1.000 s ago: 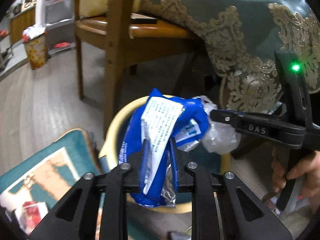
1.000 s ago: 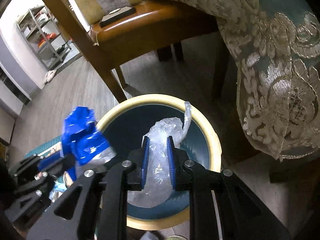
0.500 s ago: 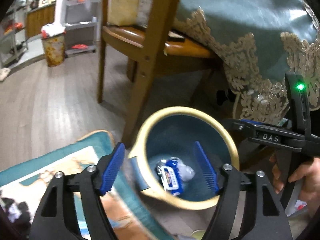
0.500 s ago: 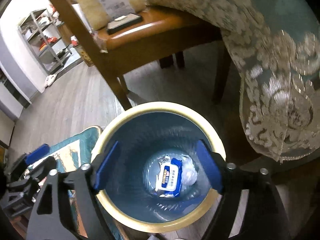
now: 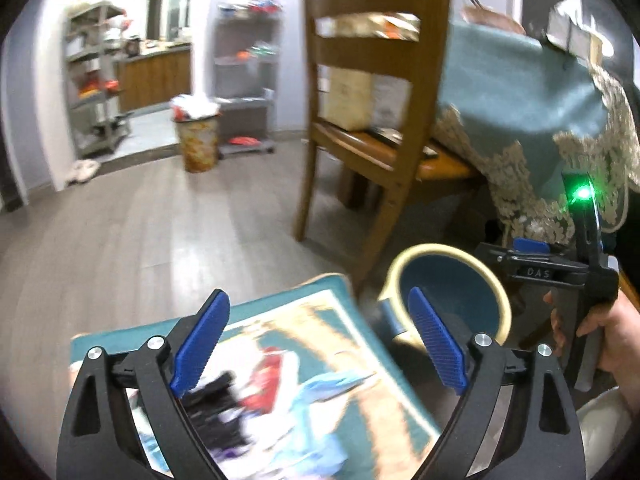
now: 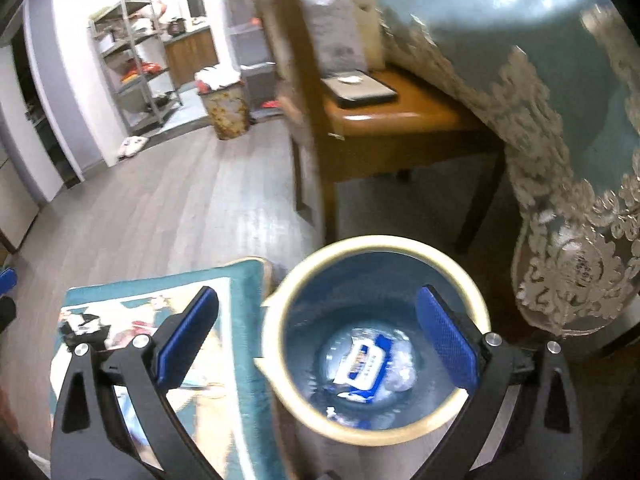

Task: Collect trash
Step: 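Return both open grippers to the trash pile on the cushion, then grasp the blue face mask with the right gripper while the left grasps the black plastic bag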

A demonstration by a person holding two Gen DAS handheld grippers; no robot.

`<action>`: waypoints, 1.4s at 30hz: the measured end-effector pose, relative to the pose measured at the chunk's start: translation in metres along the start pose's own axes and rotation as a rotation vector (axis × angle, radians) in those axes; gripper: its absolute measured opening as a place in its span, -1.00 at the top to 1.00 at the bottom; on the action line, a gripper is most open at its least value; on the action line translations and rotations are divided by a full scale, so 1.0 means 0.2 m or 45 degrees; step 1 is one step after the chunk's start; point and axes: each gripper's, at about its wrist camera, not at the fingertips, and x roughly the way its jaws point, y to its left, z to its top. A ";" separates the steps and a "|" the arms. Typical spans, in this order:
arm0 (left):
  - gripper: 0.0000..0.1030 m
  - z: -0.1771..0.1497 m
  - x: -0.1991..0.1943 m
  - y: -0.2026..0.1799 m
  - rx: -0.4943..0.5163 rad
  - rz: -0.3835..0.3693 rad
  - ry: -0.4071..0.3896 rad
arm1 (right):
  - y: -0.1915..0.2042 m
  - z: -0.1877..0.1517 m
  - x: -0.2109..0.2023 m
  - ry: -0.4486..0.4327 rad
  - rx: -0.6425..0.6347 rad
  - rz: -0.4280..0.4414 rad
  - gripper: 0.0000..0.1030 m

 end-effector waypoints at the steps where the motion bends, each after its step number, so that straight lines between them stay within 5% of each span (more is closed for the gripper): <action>1: -0.77 -0.01 -0.04 0.05 -0.014 0.019 -0.003 | 0.04 -0.01 -0.02 -0.005 -0.002 0.019 -0.89; 7: -0.79 -0.12 -0.27 0.39 -0.033 0.229 0.009 | 0.31 -0.05 -0.03 0.025 0.043 0.106 -0.89; 11: -0.79 -0.24 -0.31 0.63 -0.196 0.287 0.039 | 0.54 -0.13 0.03 0.082 -0.014 0.142 -0.89; 16: -0.79 -0.35 -0.27 0.79 -0.236 0.383 0.070 | 0.70 -0.23 0.15 0.180 -0.070 0.140 -0.89; 20: -0.79 -0.39 -0.22 0.90 -0.342 0.360 0.088 | 0.73 -0.28 0.24 0.233 -0.051 0.133 -0.88; 24: -0.79 -0.40 -0.15 0.91 -0.320 0.371 0.112 | 0.76 -0.35 0.34 0.320 -0.001 0.173 -0.88; 30: -0.79 -0.42 0.00 0.87 -0.288 0.325 0.174 | 0.87 -0.43 0.44 0.393 -0.131 0.176 -0.76; 36: -0.79 -0.43 0.11 0.84 -0.239 0.274 0.225 | 0.96 -0.50 0.50 0.497 -0.208 0.218 -0.29; 38: -0.77 -0.44 0.14 0.82 -0.212 0.262 0.247 | 0.96 -0.52 0.54 0.551 -0.222 0.210 0.21; 42: -0.68 -0.45 0.22 0.77 -0.166 0.222 0.296 | 0.94 -0.52 0.57 0.605 -0.191 0.232 0.86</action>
